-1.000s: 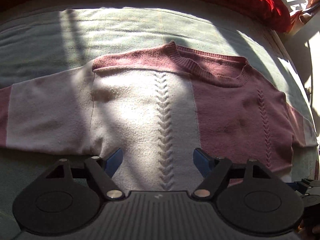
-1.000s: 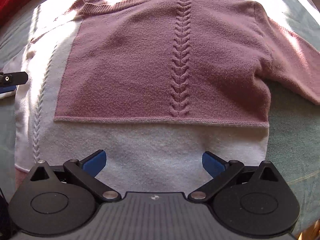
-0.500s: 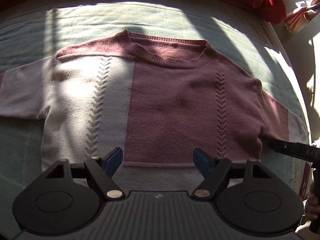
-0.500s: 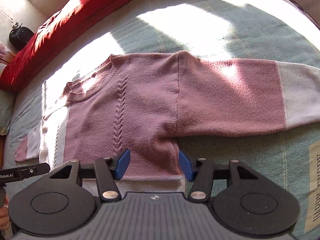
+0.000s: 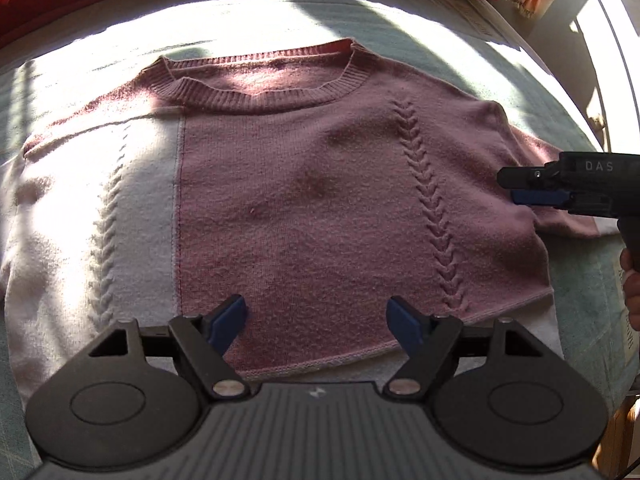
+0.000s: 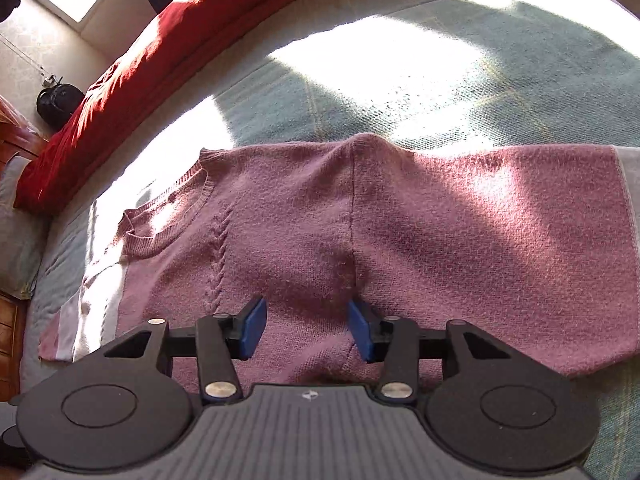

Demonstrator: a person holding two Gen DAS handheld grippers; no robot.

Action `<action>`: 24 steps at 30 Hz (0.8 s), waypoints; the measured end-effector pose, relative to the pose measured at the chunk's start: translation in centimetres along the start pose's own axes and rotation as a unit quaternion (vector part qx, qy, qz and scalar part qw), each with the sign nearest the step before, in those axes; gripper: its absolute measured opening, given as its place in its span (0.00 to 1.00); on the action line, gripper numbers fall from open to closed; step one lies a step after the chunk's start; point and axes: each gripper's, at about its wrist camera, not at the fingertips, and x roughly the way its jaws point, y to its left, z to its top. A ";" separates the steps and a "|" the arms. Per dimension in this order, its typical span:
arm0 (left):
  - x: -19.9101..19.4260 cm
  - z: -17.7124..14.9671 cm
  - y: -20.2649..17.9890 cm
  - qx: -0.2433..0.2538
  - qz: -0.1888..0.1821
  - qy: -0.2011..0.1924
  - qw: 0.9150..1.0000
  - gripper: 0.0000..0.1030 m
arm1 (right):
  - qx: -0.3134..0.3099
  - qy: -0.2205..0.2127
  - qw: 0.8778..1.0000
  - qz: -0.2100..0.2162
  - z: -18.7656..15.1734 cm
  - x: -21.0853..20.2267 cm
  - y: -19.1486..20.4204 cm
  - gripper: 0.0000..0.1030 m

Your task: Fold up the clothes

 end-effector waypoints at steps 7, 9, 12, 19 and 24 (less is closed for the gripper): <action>0.5 0.8 0.0 0.020 -0.008 -0.004 1.000 0.77 | 0.062 -0.059 0.996 -0.037 1.6 -4.8 -3.6 0.32; 0.1 1.1 -0.4 0.023 -0.011 -0.012 1.000 0.77 | 0.104 -0.069 0.992 -0.028 0.8 -6.4 -4.9 0.35; -0.5 1.6 -1.1 0.023 -0.017 -0.029 0.999 0.77 | 0.183 -0.076 0.980 -0.012 -1.3 -8.0 -7.4 0.47; -0.5 2.4 -3.1 0.028 -0.034 -0.037 0.998 0.77 | 0.354 -0.091 0.931 0.011 -6.8 -7.5 -13.6 0.52; -0.1 2.7 -4.4 0.035 -0.037 -0.030 0.998 0.77 | 0.357 -0.118 0.927 0.009 -6.2 -7.1 -14.8 0.50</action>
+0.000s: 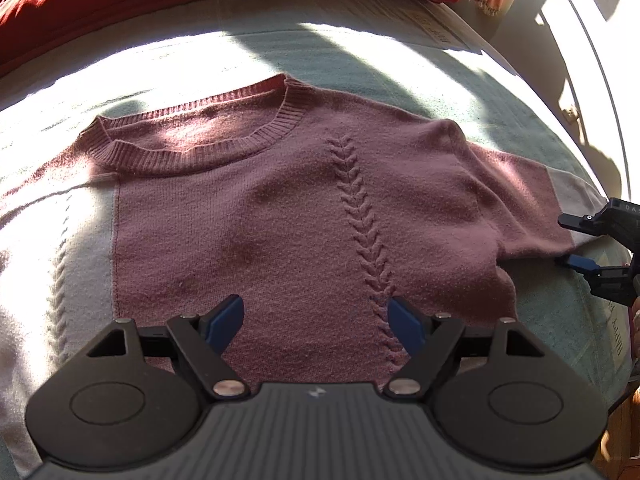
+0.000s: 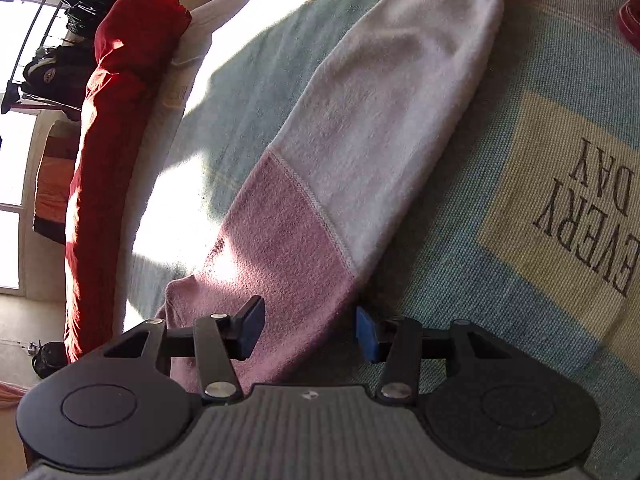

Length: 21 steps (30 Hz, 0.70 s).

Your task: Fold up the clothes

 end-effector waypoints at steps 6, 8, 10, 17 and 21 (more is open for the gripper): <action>0.0 0.3 -0.9 0.002 -0.003 0.003 1.000 0.77 | -0.054 -0.019 0.998 -0.020 2.4 0.3 1.4 0.08; -0.1 0.4 -1.0 0.003 -0.004 0.002 1.000 0.77 | -0.086 -0.033 0.995 -0.026 3.3 0.0 2.5 0.08; 0.1 0.4 -1.2 0.006 -0.009 0.004 1.000 0.77 | -0.106 -0.037 0.993 -0.033 4.0 0.2 3.2 0.08; 0.3 1.3 -2.9 0.047 -0.027 -0.004 0.999 0.77 | -0.148 0.009 0.988 -0.046 2.4 -0.7 4.1 0.32; 0.5 2.2 -4.0 0.071 -0.046 -0.009 0.996 0.77 | -0.190 0.099 0.977 -0.013 -1.1 -1.4 3.9 0.44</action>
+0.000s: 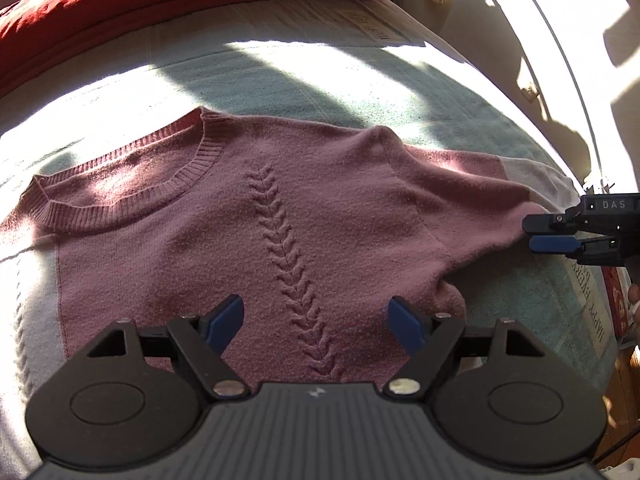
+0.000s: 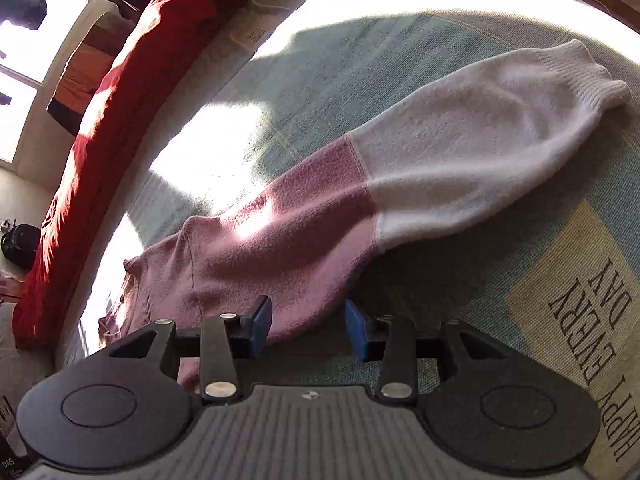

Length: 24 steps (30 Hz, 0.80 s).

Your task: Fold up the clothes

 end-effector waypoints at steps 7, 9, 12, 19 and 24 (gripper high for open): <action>0.5 0.3 -2.0 0.042 -0.058 0.005 0.997 0.77 | -0.068 0.136 0.988 0.040 -7.5 0.6 1.3 0.44; 0.4 -0.1 -2.4 0.055 -0.081 0.007 0.995 0.76 | -0.061 0.145 0.987 0.044 -9.4 0.0 1.2 0.44; 0.2 -0.7 -2.7 0.078 -0.113 0.015 0.990 0.76 | -0.043 0.156 0.985 0.053 -12.0 -1.0 0.7 0.46; 0.8 -1.2 -2.7 0.101 -0.157 0.025 0.982 0.76 | -0.057 0.212 0.973 0.077 -17.9 0.0 0.4 0.54; 1.7 -1.3 -3.1 0.110 -0.149 0.026 0.982 0.76 | -0.080 0.246 0.963 0.075 -18.2 0.3 -0.1 0.07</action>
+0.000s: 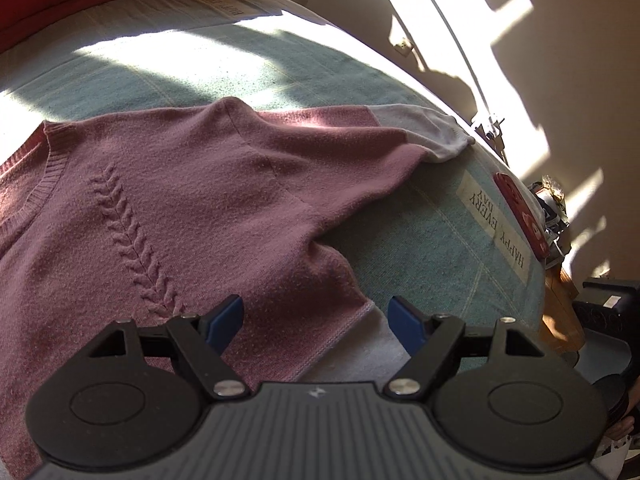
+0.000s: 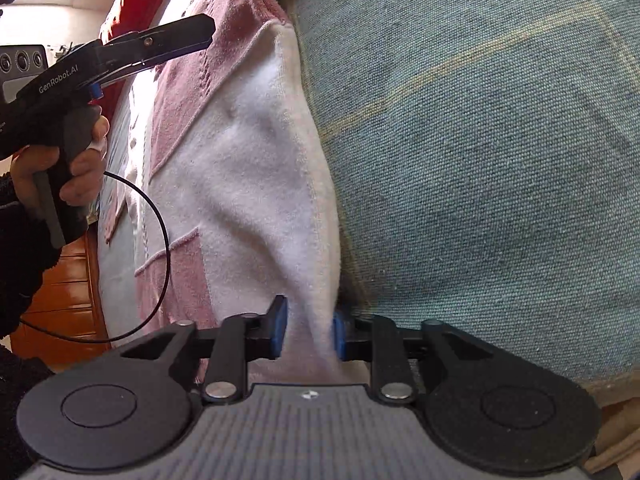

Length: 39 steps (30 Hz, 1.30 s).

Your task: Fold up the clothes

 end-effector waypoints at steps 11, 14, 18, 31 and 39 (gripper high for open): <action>-3.4 -2.6 -0.9 0.038 0.031 0.003 0.999 0.77 | -0.095 -0.012 0.990 -0.107 1.1 -3.8 4.3 0.23; -5.4 -6.0 -1.1 0.068 0.059 0.007 0.996 0.78 | -0.214 -0.061 0.963 -0.155 2.1 -3.8 8.3 0.30; -7.9 -11.1 -1.7 0.144 0.106 0.003 0.984 0.77 | -0.392 -0.051 0.903 -0.168 2.3 -0.2 12.3 0.31; -10.2 -23.1 -2.9 0.297 0.148 0.006 0.943 0.78 | -0.688 -0.011 0.702 -0.183 -6.1 6.9 15.0 0.40; -11.9 -26.1 -3.9 0.203 0.086 0.085 0.972 0.81 | -0.622 0.088 0.760 -0.167 -8.9 5.9 14.5 0.58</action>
